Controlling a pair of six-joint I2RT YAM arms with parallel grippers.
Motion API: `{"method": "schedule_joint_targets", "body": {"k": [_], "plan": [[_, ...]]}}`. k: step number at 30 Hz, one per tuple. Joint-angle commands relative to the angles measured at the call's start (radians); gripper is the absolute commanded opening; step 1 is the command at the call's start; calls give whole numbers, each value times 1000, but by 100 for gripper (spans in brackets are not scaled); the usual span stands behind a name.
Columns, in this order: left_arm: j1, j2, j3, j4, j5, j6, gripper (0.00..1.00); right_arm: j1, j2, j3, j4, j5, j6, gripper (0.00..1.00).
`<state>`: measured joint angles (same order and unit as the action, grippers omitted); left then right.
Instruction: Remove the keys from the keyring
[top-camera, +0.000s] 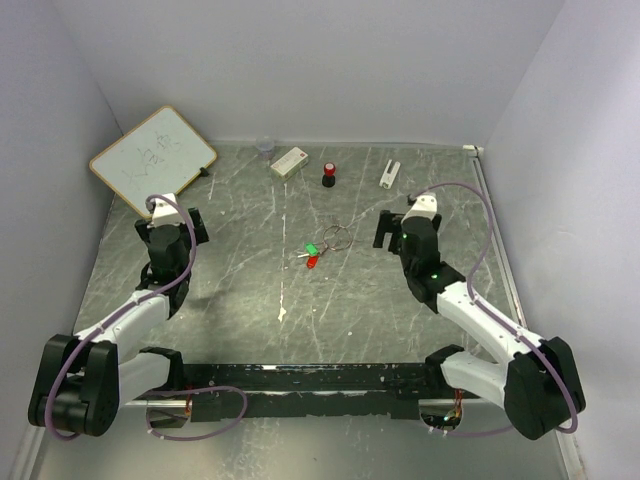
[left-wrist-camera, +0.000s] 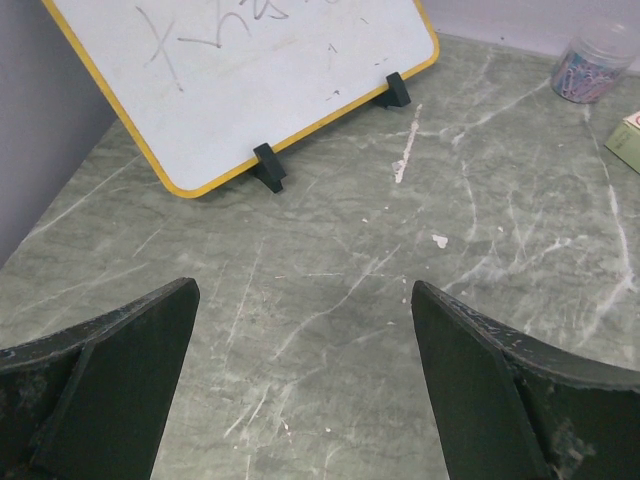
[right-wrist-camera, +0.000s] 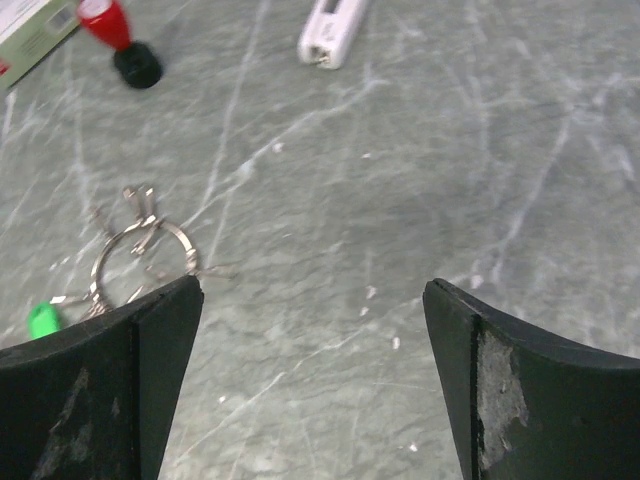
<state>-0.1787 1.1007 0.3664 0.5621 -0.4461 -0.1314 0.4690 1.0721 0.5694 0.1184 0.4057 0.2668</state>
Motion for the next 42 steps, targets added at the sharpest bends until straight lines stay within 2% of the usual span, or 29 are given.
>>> {"method": "schedule_joint_targets", "body": {"k": [1, 2, 4, 6, 8, 10, 17, 24, 27, 37, 42], "plan": [[-7, -17, -9, 49, 65, -5, 99, 107, 25, 21, 10, -57, -17, 75], [-7, -13, -10, 51, 76, -4, 99, 128, 39, 24, 18, -69, -14, 70], [-7, -2, -9, 57, 101, 0, 99, 164, 87, 32, 42, -93, -13, 48], [-7, 15, 0, 55, 122, 1, 99, 195, 141, 44, 64, -114, -12, 34], [-7, 31, 9, 48, 138, 2, 99, 212, 201, 69, 76, -130, -13, 25], [-7, 48, 22, 40, 146, 1, 99, 226, 259, 108, 79, -141, -19, 21], [-8, 79, 34, 42, 193, 7, 99, 271, 432, 229, 104, -198, -48, 24], [-8, 66, 24, 51, 172, -5, 99, 312, 574, 299, 121, -214, -65, 34], [-8, 64, 20, 53, 161, -9, 99, 321, 620, 321, 128, -215, -70, 35], [-8, 68, 24, 47, 168, -10, 99, 326, 687, 361, 137, -203, -108, 38], [-8, 65, 23, 51, 170, -9, 99, 326, 721, 393, 129, -186, -136, 44]]}}
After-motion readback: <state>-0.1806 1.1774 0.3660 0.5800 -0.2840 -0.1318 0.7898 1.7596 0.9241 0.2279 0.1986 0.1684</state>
